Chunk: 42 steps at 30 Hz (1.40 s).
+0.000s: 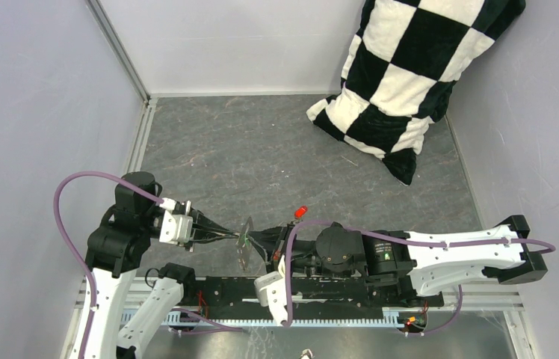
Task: Put the keys on the keyring
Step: Insert the key onto the keyring.
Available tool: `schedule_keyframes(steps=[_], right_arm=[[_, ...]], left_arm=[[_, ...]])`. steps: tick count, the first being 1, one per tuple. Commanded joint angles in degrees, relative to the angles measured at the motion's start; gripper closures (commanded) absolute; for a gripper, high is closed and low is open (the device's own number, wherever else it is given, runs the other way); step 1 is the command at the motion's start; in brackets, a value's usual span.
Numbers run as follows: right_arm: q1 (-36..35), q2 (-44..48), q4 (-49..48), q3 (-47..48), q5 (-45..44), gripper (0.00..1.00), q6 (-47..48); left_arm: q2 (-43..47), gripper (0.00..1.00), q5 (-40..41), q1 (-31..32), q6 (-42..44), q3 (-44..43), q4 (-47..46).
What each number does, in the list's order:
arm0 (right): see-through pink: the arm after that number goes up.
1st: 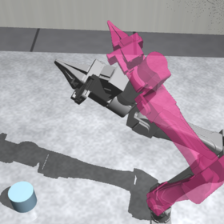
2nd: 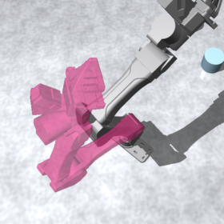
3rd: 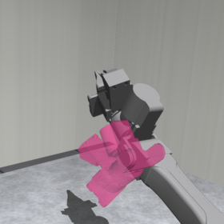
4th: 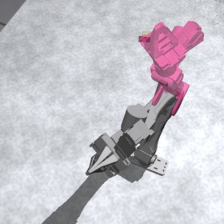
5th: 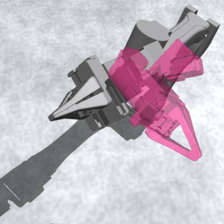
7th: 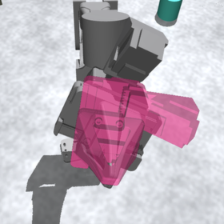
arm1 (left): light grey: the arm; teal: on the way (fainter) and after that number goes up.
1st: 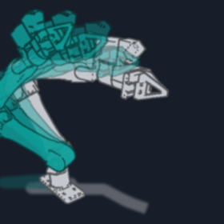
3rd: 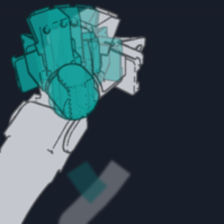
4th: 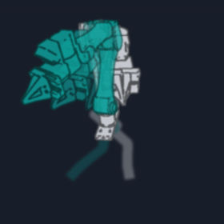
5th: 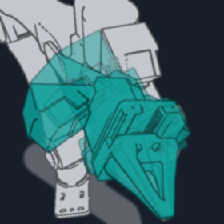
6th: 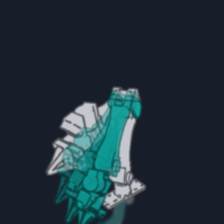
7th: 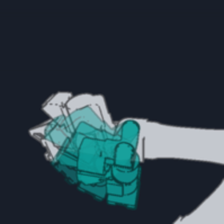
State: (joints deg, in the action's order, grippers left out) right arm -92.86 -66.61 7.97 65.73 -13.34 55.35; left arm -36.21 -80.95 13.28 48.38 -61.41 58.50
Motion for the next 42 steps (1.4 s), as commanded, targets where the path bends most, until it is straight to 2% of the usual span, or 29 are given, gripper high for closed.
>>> schedule_keyframes(steps=[1, 42], right_arm=[[1.16, 1.39, -1.87, -0.08, -0.81, 1.00, -0.91], [2.22, -1.33, -1.86, 4.12, 3.46, 1.00, -2.09]], left_arm=[[0.47, 0.98, -0.53, 0.17, -2.18, -0.38, -1.40], [0.48, 0.98, 3.02, 0.10, -2.64, -0.29, -1.37]])
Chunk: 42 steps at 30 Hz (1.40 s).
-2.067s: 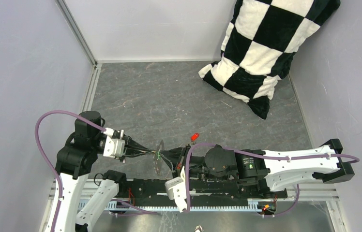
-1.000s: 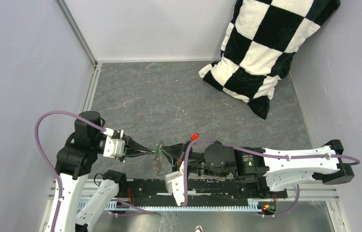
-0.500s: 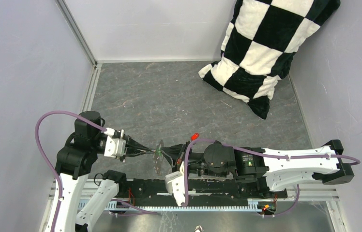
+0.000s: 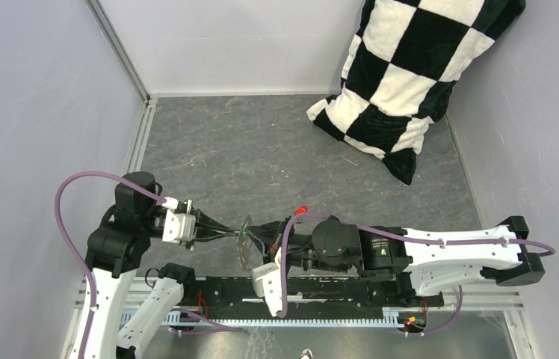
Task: Put the keys on the keyring
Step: Insert the key onto the keyring.
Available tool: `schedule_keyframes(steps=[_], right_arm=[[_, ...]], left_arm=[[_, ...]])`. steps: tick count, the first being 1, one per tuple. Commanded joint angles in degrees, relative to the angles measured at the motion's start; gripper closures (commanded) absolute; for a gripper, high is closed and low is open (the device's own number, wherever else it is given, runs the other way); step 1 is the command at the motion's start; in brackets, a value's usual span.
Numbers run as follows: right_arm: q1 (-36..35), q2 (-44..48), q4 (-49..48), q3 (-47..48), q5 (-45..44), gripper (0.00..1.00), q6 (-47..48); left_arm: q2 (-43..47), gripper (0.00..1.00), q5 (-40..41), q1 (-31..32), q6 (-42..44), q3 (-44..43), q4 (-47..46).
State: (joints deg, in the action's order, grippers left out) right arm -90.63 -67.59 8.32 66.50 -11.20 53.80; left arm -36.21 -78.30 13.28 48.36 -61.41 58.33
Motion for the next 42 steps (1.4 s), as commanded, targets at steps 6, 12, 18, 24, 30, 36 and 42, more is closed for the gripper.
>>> schedule_keyframes(steps=[6, 12, 18, 24, 30, 36, 42], right_arm=[[-0.03, -0.57, -1.84, 3.70, 2.15, 1.00, -0.19], [0.01, -1.11, -1.47, 3.99, 2.68, 1.00, 0.50], [0.03, -1.74, -1.15, 4.67, 3.01, 1.00, 1.34], [0.41, -2.23, 0.00, 5.52, 3.57, 1.00, 2.88], [2.33, -2.21, 1.18, 6.09, 6.46, 1.00, 2.89], [3.50, -2.66, 2.08, 7.50, 8.71, 1.00, 4.13], [4.73, -3.51, 2.77, 8.75, 10.75, 1.00, 5.69]], left_arm=[[0.26, 0.98, 0.78, 0.17, -2.60, -0.04, -1.19], [0.22, 0.98, 0.88, 0.16, -3.04, -0.03, -1.24], [0.67, 0.98, 0.70, 0.17, -3.25, 0.40, -1.20], [1.09, 0.98, -0.03, 0.17, -3.32, 0.59, -1.30], [1.70, 0.98, -0.61, 0.21, -3.88, 0.93, -1.31], [1.91, 0.98, -1.21, 0.34, -4.19, 0.94, -1.28], [2.10, 0.98, -1.48, 0.52, -4.63, 0.85, -1.30]])
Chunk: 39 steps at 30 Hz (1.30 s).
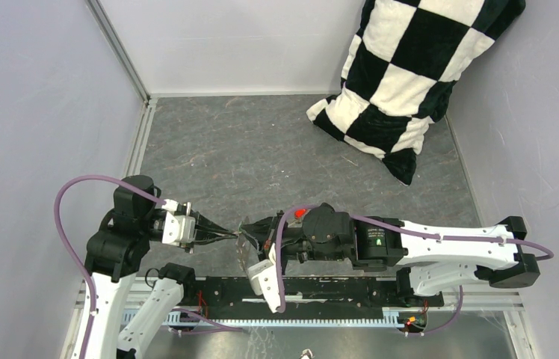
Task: Put the keys on the keyring
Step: Insert the key onto the keyring.
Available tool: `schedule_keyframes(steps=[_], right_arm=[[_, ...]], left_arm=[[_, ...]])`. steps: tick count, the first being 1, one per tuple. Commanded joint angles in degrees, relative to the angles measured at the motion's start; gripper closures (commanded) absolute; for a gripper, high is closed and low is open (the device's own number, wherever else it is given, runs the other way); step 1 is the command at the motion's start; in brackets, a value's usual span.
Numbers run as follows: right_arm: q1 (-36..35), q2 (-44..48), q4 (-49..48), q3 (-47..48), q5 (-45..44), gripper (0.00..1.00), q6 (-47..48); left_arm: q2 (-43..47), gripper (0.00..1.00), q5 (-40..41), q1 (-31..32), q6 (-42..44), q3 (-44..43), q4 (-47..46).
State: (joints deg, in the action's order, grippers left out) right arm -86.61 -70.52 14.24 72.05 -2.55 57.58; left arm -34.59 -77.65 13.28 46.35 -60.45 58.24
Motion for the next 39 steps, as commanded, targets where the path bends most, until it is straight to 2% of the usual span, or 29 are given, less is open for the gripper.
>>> schedule_keyframes(steps=[1, 7, 9, 15, 23, 34, 39], right_arm=[[0.83, -0.69, -3.02, 3.21, 2.23, 1.00, 2.43], [1.18, 0.07, -3.15, 2.74, 2.40, 1.00, 4.48], [1.18, 0.30, -2.08, 3.41, 5.03, 1.00, 4.77], [1.45, -1.63, 7.90, 9.82, 10.73, 1.00, 4.50], [3.05, -4.72, 14.92, 16.52, 16.97, 1.00, 1.70], [5.13, -10.67, 18.88, 23.71, 21.84, 1.00, -0.62], [5.33, -12.30, 18.76, 25.29, 22.52, 0.96, -1.58]], left_arm=[[0.55, 0.98, -2.16, 0.52, -2.70, -0.11, -1.22], [0.66, 0.98, -2.16, 0.70, -3.01, -0.02, -1.28], [0.58, 0.98, -2.03, 0.77, -2.93, -0.02, -1.31], [0.75, 0.98, -1.31, 0.87, -2.72, 0.32, -1.28], [0.79, 0.98, -1.04, 1.20, -2.14, 0.34, -1.28], [0.57, 0.98, -1.37, 1.66, -1.70, -0.44, -1.13], [0.59, 0.98, -1.28, 1.92, -1.61, -0.46, -1.15]])
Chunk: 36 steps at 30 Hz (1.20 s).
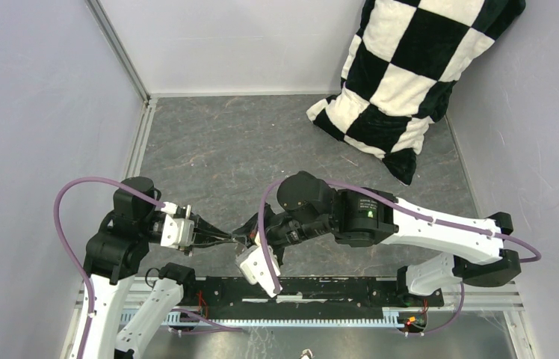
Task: Put the keys on the keyring
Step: Insert the key onto the keyring.
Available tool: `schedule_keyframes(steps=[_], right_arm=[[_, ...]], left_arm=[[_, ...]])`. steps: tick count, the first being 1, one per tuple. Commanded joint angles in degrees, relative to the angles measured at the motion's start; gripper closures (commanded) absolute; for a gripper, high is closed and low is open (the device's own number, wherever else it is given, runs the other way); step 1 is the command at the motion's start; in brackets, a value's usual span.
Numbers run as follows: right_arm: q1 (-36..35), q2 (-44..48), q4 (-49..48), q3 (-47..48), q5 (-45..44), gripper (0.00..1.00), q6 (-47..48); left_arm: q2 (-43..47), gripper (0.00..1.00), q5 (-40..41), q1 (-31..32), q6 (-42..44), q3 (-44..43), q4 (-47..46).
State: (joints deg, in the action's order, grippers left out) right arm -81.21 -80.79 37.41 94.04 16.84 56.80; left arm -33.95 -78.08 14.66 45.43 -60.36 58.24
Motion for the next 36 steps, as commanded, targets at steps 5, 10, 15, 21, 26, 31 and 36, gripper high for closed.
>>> schedule_keyframes(steps=[5, 10, 15, 21, 26, 31, 36], right_arm=[[0.05, -3.23, -4.93, 3.90, 1.78, 0.91, -2.64], [-0.01, -4.15, -5.39, 4.27, -1.06, 0.87, -5.75], [-0.02, -4.11, -6.19, 4.43, -5.04, 0.85, -9.98], [-0.05, -5.21, -4.73, 5.92, -7.49, 0.84, -14.17], [-0.09, -6.48, -4.09, 6.76, -9.40, 0.86, -15.59], [-0.08, -6.12, -5.65, 5.59, -12.42, 0.86, -16.71], [-0.09, -4.62, -7.41, 3.52, -14.16, 0.74, -17.16]], left_arm=[[-0.05, 0.98, -0.71, 0.64, -0.61, -0.64, -1.15], [0.03, 0.98, -0.66, 0.64, -0.14, -0.71, -1.11], [0.37, 0.98, 0.75, 0.64, 0.18, -0.56, -1.05], [0.62, 0.98, 3.12, 0.64, 1.41, 0.06, -0.60], [0.39, 0.98, 3.48, 0.64, 1.07, 0.02, -0.71], [1.86, 0.98, 3.96, 0.64, -4.37, 1.12, -5.69], [3.74, 0.98, 4.34, 0.64, -8.79, 2.57, -10.31]])
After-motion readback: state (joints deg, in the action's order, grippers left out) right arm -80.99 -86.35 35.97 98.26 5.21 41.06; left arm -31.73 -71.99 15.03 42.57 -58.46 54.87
